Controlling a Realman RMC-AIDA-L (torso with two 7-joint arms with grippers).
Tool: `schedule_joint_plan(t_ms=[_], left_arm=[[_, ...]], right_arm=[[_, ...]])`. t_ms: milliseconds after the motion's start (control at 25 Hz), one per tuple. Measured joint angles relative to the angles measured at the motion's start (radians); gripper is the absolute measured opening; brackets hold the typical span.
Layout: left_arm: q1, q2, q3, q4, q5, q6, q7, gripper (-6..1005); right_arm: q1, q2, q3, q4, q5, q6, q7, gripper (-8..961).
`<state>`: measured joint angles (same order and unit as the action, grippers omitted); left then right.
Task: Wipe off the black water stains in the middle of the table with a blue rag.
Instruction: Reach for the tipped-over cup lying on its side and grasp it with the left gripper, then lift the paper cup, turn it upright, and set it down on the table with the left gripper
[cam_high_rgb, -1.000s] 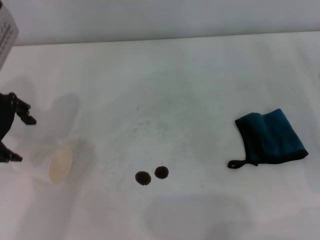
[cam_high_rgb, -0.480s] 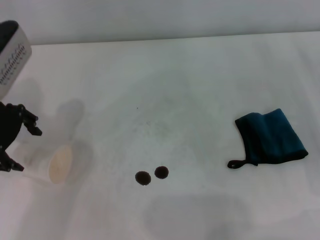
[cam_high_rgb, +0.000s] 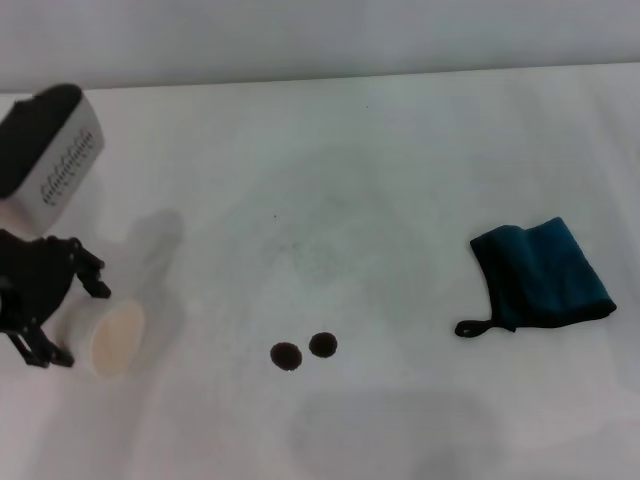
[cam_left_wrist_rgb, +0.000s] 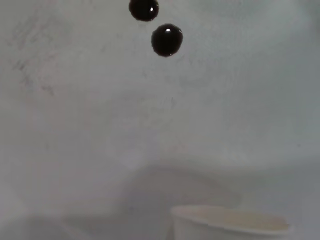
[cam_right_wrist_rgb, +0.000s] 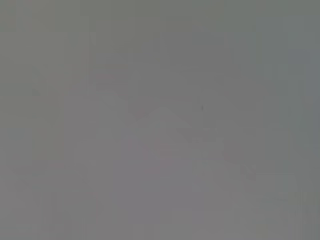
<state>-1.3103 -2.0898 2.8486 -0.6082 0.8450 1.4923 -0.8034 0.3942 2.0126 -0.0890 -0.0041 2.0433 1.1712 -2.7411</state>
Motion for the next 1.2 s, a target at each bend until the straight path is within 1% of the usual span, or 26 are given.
schedule_joint_plan(t_ms=[160,360,440,720,800,920,1000,1200], left_arm=[[0.010,0.001,-0.001,0.057,0.014,-0.038,-0.054,877],[0.008,0.003,-0.001,0.133,0.066,-0.092,-0.183,876],[0.007,0.005,-0.002,0.152,0.074,-0.103,-0.209,875],[0.008,0.005,-0.002,0.161,0.036,-0.110,-0.230,865],[0.007,0.005,-0.002,0.162,0.012,-0.108,-0.232,860],[0.004,0.007,-0.002,0.161,-0.052,-0.093,-0.238,732],[0.002,0.010,-0.002,0.154,-0.105,-0.080,-0.241,722],[0.011,0.013,-0.002,0.126,-0.307,-0.025,-0.244,696]], right_arm=[[-0.004,0.000,0.000,0.000,0.000,0.004,0.000,857],[-0.007,0.000,0.000,0.000,0.000,0.005,0.000,857],[-0.007,0.000,0.000,-0.001,0.000,0.005,0.000,857],[-0.006,0.000,0.000,-0.008,0.000,0.005,0.000,858],[-0.006,0.000,0.000,-0.008,0.000,0.005,0.000,858],[-0.006,0.000,-0.004,-0.010,-0.004,0.006,0.000,858],[-0.007,0.000,-0.008,-0.011,-0.008,0.006,0.000,857],[-0.009,-0.001,-0.013,-0.011,-0.013,0.017,-0.004,857]])
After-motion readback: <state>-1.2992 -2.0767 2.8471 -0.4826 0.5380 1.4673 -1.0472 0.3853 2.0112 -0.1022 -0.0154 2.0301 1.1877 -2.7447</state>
